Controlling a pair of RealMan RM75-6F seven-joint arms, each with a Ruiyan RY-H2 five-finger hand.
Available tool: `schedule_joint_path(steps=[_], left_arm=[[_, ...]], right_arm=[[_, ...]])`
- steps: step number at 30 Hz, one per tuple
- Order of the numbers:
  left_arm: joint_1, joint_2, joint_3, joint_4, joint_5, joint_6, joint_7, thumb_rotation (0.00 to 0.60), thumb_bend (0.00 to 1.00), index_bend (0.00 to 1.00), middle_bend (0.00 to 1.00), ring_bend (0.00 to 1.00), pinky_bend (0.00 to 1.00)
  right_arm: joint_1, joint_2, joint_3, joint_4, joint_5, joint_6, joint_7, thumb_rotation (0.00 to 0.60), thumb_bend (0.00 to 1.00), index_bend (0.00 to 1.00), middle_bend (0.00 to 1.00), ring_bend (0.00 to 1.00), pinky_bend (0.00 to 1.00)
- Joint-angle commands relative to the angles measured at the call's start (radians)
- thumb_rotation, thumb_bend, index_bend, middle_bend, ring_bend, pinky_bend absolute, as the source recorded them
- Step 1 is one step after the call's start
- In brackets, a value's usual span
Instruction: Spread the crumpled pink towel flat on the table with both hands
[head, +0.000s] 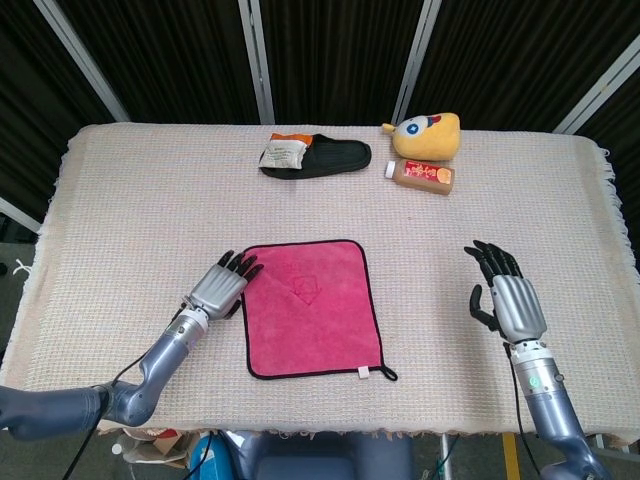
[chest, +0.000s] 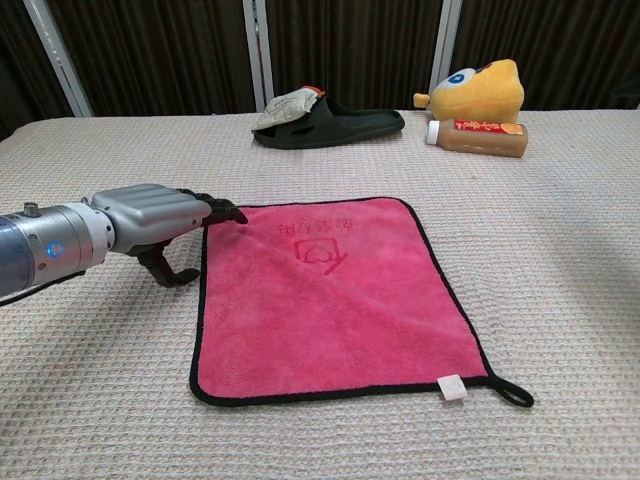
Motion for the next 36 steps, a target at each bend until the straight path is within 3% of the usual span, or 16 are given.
schedule_joint_path(steps=[1,3,5,8,12,16,21,29,36], left_arm=[[0.019,0.000,-0.021,-0.017,0.064,0.045,-0.069,0.600,0.33,0.00,0.00,0.00,0.00],[0.031,0.006,-0.028,-0.030,0.084,0.061,-0.105,0.600,0.26,0.00,0.00,0.00,0.00],[0.045,0.017,-0.036,-0.050,0.095,0.077,-0.139,0.600,0.20,0.00,0.00,0.00,0.00],[0.082,0.053,-0.047,-0.106,0.108,0.124,-0.192,0.600,0.16,0.00,0.00,0.00,0.00],[0.151,0.130,-0.035,-0.198,0.132,0.215,-0.226,0.600,0.11,0.00,0.00,0.00,0.00],[0.265,0.245,0.022,-0.293,0.212,0.369,-0.252,0.600,0.05,0.00,0.00,0.00,0.00],[0.426,0.369,0.114,-0.336,0.327,0.558,-0.318,0.600,0.04,0.00,0.00,0.00,0.00],[0.615,0.477,0.175,-0.264,0.435,0.777,-0.377,0.600,0.03,0.00,0.00,0.00,0.00],[0.744,0.501,0.188,-0.153,0.439,0.855,-0.505,0.600,0.03,0.00,0.00,0.00,0.00]], right_arm=[[-0.002,0.002,0.000,-0.003,-0.004,0.003,0.005,0.600,0.78,0.15,0.09,0.00,0.07],[-0.003,0.005,-0.001,-0.003,-0.007,0.004,0.006,0.600,0.77,0.15,0.09,0.00,0.07],[-0.006,0.009,-0.004,-0.004,-0.013,0.005,0.008,0.600,0.68,0.15,0.09,0.00,0.07],[-0.010,0.021,-0.011,0.007,-0.028,0.010,-0.005,0.600,0.56,0.15,0.09,0.00,0.07],[-0.023,0.036,-0.029,0.051,-0.055,0.034,-0.044,0.600,0.47,0.14,0.09,0.00,0.07],[-0.057,0.051,-0.065,0.122,-0.084,0.068,-0.077,0.600,0.40,0.10,0.08,0.00,0.07],[-0.109,0.082,-0.087,0.183,-0.104,0.127,-0.066,0.600,0.36,0.04,0.06,0.00,0.07],[-0.192,0.125,-0.128,0.224,-0.199,0.260,-0.068,0.600,0.35,0.02,0.05,0.00,0.07],[-0.251,0.129,-0.152,0.250,-0.231,0.323,-0.019,0.600,0.34,0.00,0.04,0.00,0.07]])
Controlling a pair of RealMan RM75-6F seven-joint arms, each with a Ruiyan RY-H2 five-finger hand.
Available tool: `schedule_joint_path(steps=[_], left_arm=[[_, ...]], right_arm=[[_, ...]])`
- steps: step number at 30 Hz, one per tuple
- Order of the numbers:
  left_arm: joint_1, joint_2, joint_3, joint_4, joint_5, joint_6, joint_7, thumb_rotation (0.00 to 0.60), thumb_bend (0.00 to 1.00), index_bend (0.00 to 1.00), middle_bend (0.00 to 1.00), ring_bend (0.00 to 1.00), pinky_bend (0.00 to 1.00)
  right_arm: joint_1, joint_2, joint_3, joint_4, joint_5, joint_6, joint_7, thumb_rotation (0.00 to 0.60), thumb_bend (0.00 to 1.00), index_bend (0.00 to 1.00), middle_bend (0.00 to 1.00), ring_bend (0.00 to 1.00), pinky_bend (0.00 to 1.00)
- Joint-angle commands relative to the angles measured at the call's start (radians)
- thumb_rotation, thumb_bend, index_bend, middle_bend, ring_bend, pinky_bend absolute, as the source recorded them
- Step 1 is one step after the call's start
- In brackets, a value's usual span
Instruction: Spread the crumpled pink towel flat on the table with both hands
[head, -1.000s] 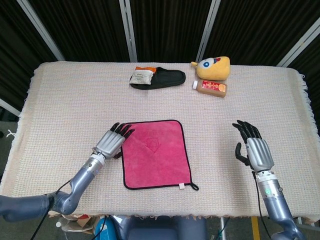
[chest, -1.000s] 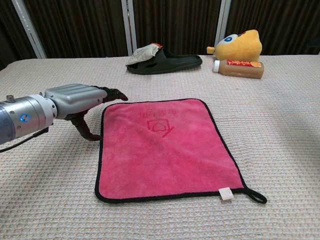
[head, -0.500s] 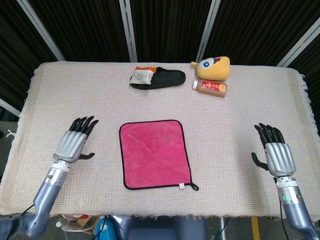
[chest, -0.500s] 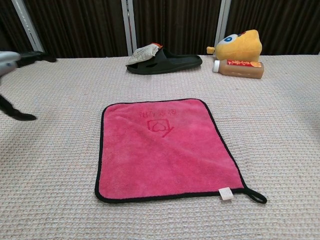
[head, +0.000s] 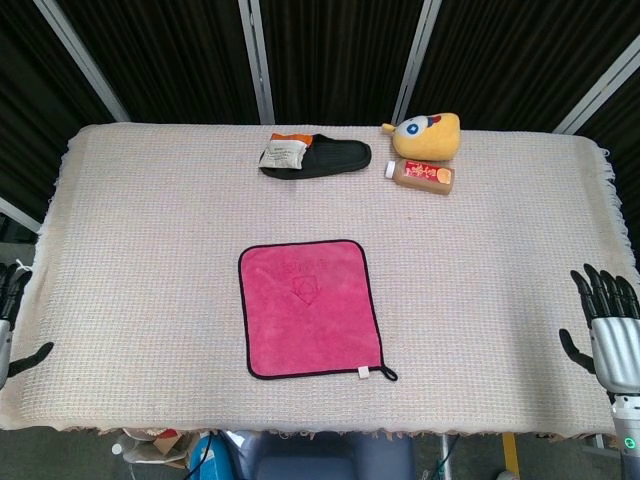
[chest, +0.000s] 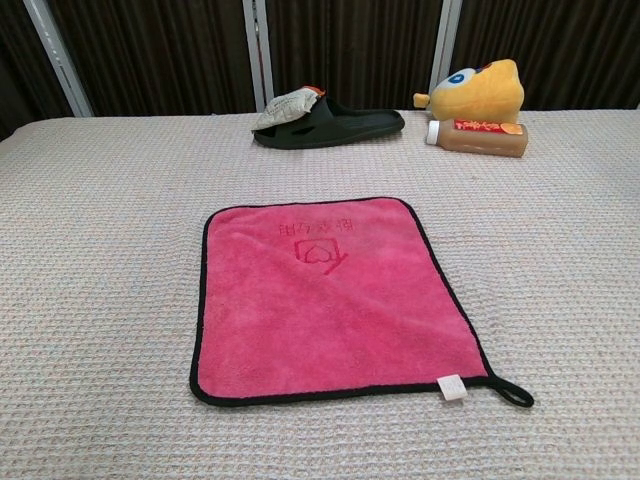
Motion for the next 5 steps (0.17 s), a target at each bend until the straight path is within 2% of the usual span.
schedule_joint_path(steps=[1,5], left_arm=[[0.068,0.015,0.014,0.099,0.013,0.034,-0.061,0.600,0.03,0.00,0.00,0.00,0.00],[0.097,0.020,-0.004,0.119,0.009,0.033,-0.125,0.600,0.03,0.00,0.00,0.00,0.00]], right_arm=[[-0.017,0.001,-0.014,0.028,-0.018,0.009,0.021,0.600,0.34,0.00,0.04,0.00,0.07],[-0.023,-0.002,-0.011,0.027,-0.028,0.016,0.032,0.600,0.34,0.00,0.04,0.00,0.07]])
